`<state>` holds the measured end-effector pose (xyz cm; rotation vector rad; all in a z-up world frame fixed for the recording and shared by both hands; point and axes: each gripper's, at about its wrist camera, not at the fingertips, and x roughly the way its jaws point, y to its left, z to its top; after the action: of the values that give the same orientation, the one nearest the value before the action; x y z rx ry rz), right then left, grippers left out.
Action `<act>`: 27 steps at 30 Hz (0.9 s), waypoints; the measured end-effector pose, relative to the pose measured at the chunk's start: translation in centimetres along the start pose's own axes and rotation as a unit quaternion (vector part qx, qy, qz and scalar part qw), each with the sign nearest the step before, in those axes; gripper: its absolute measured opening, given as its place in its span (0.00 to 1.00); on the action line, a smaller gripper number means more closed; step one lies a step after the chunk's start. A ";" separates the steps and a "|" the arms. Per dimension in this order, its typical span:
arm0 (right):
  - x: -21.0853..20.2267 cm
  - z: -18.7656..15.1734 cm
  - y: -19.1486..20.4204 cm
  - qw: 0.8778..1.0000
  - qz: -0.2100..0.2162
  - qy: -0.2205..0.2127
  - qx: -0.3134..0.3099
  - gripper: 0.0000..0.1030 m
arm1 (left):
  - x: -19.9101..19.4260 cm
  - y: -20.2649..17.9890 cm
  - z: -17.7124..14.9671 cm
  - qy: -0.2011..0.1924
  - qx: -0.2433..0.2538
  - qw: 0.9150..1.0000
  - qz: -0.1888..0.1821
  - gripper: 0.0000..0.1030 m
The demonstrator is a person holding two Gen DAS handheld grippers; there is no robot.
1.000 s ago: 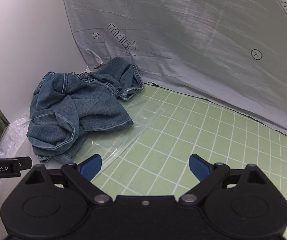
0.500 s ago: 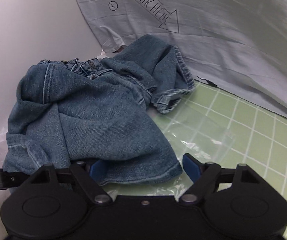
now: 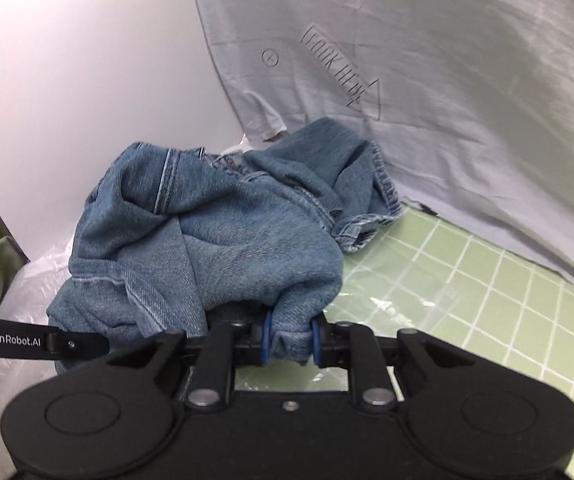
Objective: Fold clothes
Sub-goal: 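Reach both grippers into the jeans and close each on a fold of denim, then pull the jeans off the plastic bag onto the mat with both grippers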
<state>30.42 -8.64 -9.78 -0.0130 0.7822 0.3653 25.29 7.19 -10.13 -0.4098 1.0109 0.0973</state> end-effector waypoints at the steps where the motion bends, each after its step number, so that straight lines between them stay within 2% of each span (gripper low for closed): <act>1: -1.1 -0.2 -0.2 1.000 -0.008 -0.008 -0.001 0.18 | -0.8 -0.5 -0.7 0.000 0.007 1.000 -0.009 0.20; 4: -5.2 -1.1 -1.3 0.999 -0.032 -0.027 0.012 0.18 | -3.4 -2.4 -3.1 0.001 0.034 0.999 -0.038 0.12; 8: -11.3 -3.8 -3.4 0.996 -0.075 -0.050 0.027 0.18 | -7.3 -5.9 -7.7 0.011 0.081 0.993 -0.080 0.11; 11: -16.3 -6.9 -5.9 0.990 -0.117 -0.056 0.054 0.18 | -9.4 -8.6 -12.1 0.034 0.103 0.987 -0.116 0.11; 16: -24.4 -13.7 -11.6 0.972 -0.192 -0.054 0.126 0.18 | -12.1 -13.2 -20.2 0.079 0.146 0.972 -0.165 0.11; 21: -32.0 -20.2 -17.1 0.949 -0.255 -0.052 0.181 0.18 | -14.7 -17.5 -28.1 0.112 0.188 0.958 -0.188 0.12; 23: -34.7 -22.4 -19.1 0.940 -0.276 -0.052 0.195 0.18 | -15.7 -18.3 -28.6 0.117 0.201 0.953 -0.194 0.12; 27: -38.1 -25.7 -21.8 0.929 -0.289 -0.049 0.227 0.19 | -16.6 -18.8 -29.6 0.115 0.211 0.953 -0.183 0.17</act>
<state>-4.81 -44.89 -4.45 0.2052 0.7129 -0.3792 -2.34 -19.43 -4.49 -0.2104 1.1334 -0.5047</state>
